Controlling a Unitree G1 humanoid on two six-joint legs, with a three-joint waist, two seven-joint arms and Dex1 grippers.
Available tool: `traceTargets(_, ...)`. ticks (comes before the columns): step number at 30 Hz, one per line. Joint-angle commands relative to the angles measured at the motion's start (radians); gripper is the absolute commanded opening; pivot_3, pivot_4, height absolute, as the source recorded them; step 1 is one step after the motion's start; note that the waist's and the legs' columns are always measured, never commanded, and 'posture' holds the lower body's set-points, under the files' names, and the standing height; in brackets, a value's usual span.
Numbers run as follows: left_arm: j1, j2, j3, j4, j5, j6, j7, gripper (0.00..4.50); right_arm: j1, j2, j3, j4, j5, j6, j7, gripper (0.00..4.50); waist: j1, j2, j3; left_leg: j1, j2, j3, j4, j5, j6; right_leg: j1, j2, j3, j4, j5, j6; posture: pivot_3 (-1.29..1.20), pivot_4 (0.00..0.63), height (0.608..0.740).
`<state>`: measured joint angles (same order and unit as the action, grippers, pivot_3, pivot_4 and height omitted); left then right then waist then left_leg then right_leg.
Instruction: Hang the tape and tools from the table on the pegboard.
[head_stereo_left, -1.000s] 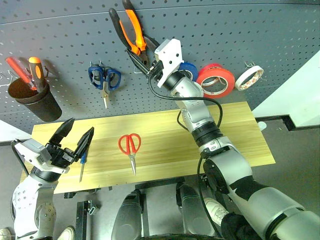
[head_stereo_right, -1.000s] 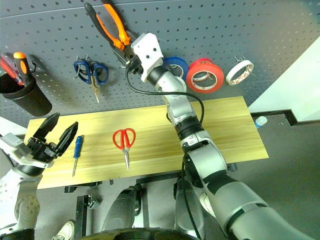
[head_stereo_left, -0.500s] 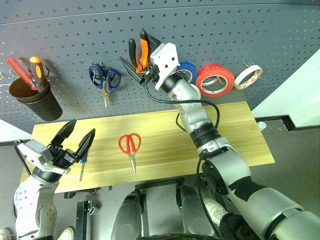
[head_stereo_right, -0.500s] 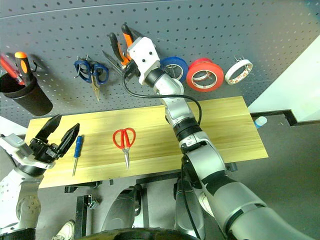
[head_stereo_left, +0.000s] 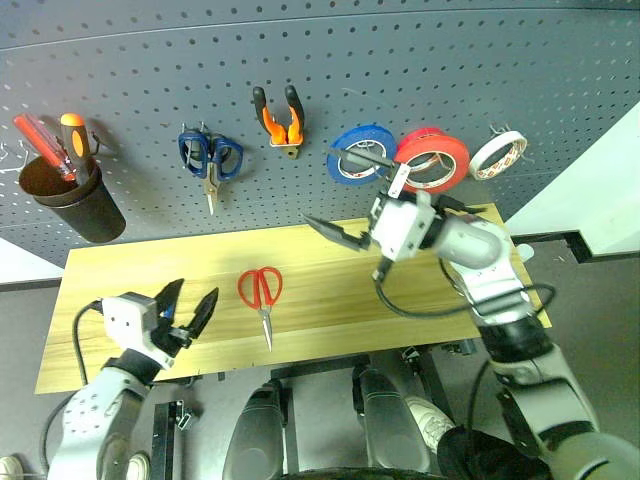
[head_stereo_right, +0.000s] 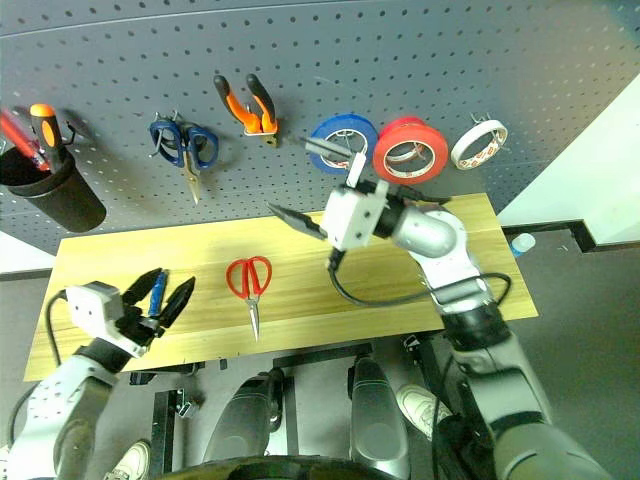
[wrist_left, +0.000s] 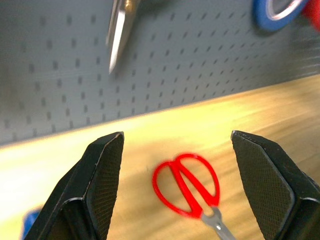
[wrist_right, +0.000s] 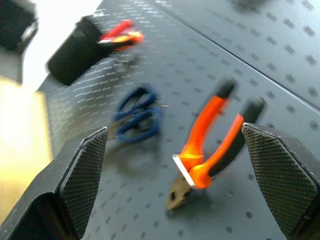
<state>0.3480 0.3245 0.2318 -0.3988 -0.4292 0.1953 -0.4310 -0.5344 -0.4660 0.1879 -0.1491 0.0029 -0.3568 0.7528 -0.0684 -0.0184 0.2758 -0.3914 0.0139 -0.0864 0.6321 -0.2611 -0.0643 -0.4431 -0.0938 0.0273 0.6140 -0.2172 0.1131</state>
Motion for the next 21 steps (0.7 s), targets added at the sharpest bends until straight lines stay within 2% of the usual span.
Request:
traceTargets(1, -0.041, -0.014, -0.111, -0.054, 0.116, 0.196, 0.157, 3.6, 0.08, -0.092, -0.034, -0.152, 0.067, 0.072, 0.067, 4.49, 0.002, -0.001, 0.0, 0.0, 0.0, 0.0, 0.001, 0.0, 0.0, 0.001, 0.0, 0.0, 0.0, 0.0, 0.0, -0.02, 0.258, 0.73)
traceTargets(3, -0.096, -0.02, -0.175, -0.04, 0.181, 0.343, 0.241, 3.76, 0.157, -0.169, -0.038, -0.168, 0.08, 0.061, 0.123, 4.5, 0.007, -0.001, 0.0, 0.001, 0.0, 0.0, 0.003, 0.0, 0.0, 0.003, 0.0, 0.0, 0.0, 0.0, -0.001, -0.03, 0.26, 0.73)
traceTargets(6, -0.184, -0.068, -0.227, -0.017, 0.219, 0.523, 0.34, 4.45, 0.276, -0.26, -0.048, -0.173, 0.106, 0.056, 0.191, 4.5, 0.016, -0.001, 0.0, 0.0, 0.0, 0.0, 0.005, 0.0, 0.0, 0.004, 0.0, 0.0, -0.001, 0.0, 0.0, -0.04, 0.258, 0.73)
traceTargets(9, -0.302, -0.159, -0.267, 0.02, 0.282, 0.693, 0.47, 4.49, 0.372, -0.321, -0.054, -0.175, 0.121, 0.049, 0.234, 4.5, 0.023, -0.002, 0.001, 0.0, -0.001, 0.0, 0.005, 0.0, 0.0, 0.004, 0.0, 0.0, -0.001, 0.001, 0.0, -0.05, 0.255, 0.73)
traceTargets(12, -0.4, -0.26, -0.24, 0.055, 0.277, 0.825, 0.532, 4.49, 0.43, -0.353, -0.057, -0.144, 0.112, 0.023, 0.259, 4.5, 0.021, -0.003, 0.001, 0.001, -0.001, 0.0, 0.006, 0.0, 0.0, 0.004, 0.0, 0.0, 0.0, 0.002, 0.003, -0.06, 0.25, 0.73)
traceTargets(21, -0.531, -0.358, -0.209, 0.136, 0.311, 1.062, 0.599, 4.49, 0.508, -0.382, -0.083, -0.055, 0.23, 0.087, 0.352, 4.5, 0.022, -0.005, 0.002, -0.001, -0.001, 0.0, 0.011, 0.0, 0.0, 0.005, 0.0, 0.0, 0.0, 0.001, 0.001, -0.09, 0.232, 0.73)
